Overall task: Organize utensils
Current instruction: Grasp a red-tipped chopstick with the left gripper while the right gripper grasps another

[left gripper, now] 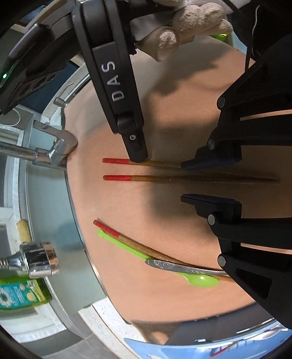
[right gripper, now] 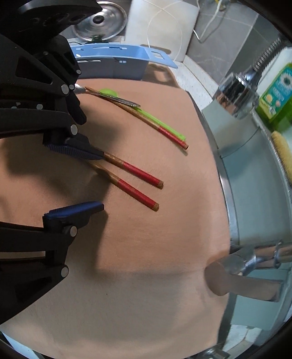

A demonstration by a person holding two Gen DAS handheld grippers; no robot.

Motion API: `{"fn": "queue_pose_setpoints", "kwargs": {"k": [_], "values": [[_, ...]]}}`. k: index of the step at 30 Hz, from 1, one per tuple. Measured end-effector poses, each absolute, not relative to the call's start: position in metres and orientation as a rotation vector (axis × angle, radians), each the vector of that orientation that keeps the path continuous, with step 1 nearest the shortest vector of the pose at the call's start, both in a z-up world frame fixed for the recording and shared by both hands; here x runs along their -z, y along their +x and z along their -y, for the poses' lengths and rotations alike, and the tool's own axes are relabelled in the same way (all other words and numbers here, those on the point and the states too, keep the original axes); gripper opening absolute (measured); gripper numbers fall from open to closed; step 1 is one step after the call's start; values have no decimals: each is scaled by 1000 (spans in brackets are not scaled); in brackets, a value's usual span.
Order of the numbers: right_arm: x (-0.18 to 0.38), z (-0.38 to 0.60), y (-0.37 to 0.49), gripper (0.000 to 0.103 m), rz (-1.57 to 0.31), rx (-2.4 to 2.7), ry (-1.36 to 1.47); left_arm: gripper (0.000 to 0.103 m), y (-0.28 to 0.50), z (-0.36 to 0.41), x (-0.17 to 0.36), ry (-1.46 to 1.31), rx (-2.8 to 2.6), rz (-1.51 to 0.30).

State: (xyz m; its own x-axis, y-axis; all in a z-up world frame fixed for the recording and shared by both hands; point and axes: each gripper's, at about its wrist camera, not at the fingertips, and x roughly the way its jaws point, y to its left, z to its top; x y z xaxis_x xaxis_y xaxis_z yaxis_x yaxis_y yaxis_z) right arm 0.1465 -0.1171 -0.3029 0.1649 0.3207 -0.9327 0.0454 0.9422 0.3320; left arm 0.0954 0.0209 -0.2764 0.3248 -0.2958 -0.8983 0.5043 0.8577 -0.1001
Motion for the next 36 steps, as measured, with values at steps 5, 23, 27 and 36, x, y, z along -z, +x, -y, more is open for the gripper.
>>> {"fn": "queue_pose_setpoints", "kwargs": {"k": [5, 23, 27, 36], "values": [[308, 114, 148, 34, -1408, -171, 320, 20, 98, -18, 282, 232, 534, -1135], [309, 103, 153, 15, -1431, -132, 180, 10, 100, -30, 291, 274, 526, -1153], [312, 107, 152, 15, -1443, -114, 244, 10, 102, -18, 293, 318, 536, -1144], [311, 113, 143, 10, -1412, -145, 251, 5, 110, -36, 294, 146, 540, -1157]]}}
